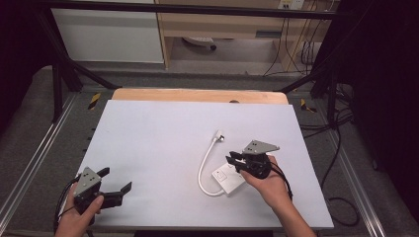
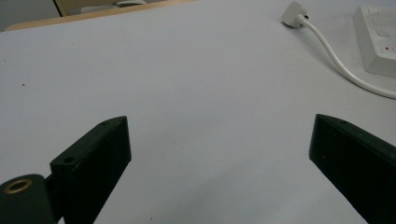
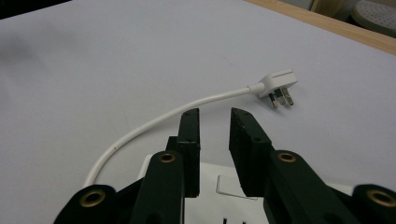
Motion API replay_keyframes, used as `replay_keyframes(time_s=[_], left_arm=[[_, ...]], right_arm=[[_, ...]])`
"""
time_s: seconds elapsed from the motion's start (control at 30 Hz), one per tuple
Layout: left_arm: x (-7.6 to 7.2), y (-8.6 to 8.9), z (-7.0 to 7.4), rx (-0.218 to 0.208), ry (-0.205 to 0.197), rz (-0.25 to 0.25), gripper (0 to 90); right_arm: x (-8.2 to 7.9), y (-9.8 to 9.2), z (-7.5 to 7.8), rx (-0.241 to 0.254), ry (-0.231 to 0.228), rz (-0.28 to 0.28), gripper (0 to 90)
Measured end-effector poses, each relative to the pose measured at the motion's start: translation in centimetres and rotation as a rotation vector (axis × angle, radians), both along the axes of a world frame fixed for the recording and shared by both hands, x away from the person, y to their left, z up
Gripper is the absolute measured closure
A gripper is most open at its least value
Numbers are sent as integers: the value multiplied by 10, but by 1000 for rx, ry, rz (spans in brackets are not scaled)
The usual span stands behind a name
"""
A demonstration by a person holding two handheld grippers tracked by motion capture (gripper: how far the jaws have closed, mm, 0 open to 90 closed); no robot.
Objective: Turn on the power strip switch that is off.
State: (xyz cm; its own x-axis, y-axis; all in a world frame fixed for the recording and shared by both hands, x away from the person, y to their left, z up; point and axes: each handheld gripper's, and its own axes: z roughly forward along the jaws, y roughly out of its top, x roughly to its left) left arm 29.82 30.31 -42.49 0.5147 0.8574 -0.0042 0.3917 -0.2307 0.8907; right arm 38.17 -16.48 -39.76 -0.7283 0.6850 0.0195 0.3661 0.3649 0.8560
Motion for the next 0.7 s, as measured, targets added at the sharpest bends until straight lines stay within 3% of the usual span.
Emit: replay_keyframes(time_s=[0.7], left_arm=[[0,0,0,0,1,-1,58]], right_arm=[[2,3,-17,-9,35,-6,838]])
